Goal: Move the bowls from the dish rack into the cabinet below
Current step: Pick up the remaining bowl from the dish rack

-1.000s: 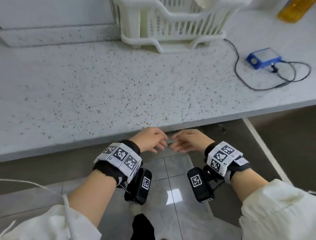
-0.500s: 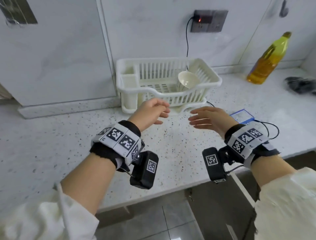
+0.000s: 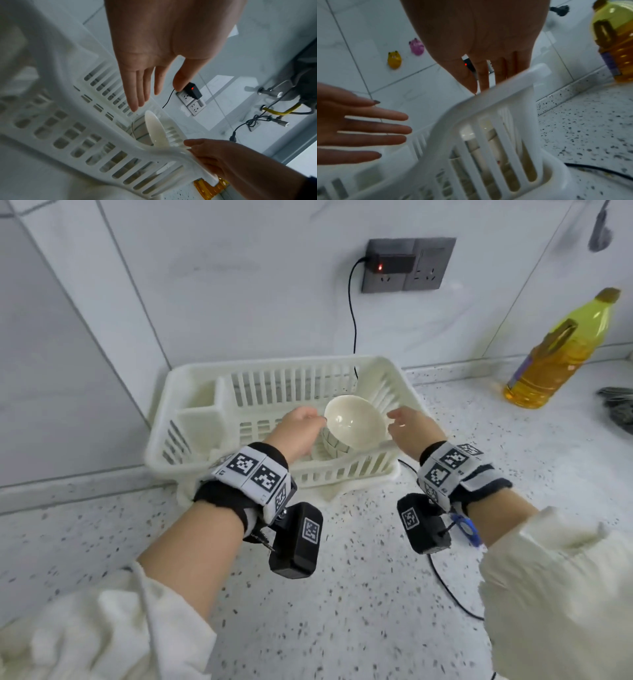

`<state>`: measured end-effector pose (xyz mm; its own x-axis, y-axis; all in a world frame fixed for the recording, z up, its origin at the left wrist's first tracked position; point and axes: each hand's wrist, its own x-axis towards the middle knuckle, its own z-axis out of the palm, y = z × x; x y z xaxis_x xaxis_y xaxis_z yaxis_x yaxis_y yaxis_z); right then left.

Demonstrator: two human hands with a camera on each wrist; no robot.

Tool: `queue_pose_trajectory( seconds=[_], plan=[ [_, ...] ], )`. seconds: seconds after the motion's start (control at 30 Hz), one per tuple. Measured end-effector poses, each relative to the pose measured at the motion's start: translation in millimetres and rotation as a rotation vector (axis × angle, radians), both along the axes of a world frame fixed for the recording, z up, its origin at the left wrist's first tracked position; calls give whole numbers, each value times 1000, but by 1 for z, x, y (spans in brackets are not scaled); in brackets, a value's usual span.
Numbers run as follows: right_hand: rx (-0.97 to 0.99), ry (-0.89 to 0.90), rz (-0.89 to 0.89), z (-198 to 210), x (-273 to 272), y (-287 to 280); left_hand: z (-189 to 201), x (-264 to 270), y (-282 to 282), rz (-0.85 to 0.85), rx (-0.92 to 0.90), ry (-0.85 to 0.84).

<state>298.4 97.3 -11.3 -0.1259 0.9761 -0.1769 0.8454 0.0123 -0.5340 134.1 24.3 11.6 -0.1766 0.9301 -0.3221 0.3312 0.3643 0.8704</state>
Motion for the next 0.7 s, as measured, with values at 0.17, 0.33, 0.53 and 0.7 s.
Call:
queue_pose_trajectory(
  seconds=[0.17,0.33,0.53,0.7],
  plan=[
    [-71,-303,94,-21,-6,33,-23,15,43,-75,-136,29],
    [-150,-369,84,-28,-9,46,-36,16,63,9,-208,-66],
    [-147,-214,9,-29,-7,48,-45,18,79,83,-279,-16],
    [-219,-238,30,-25,-8,46,-46,27,83,57,-345,22]
  ],
)
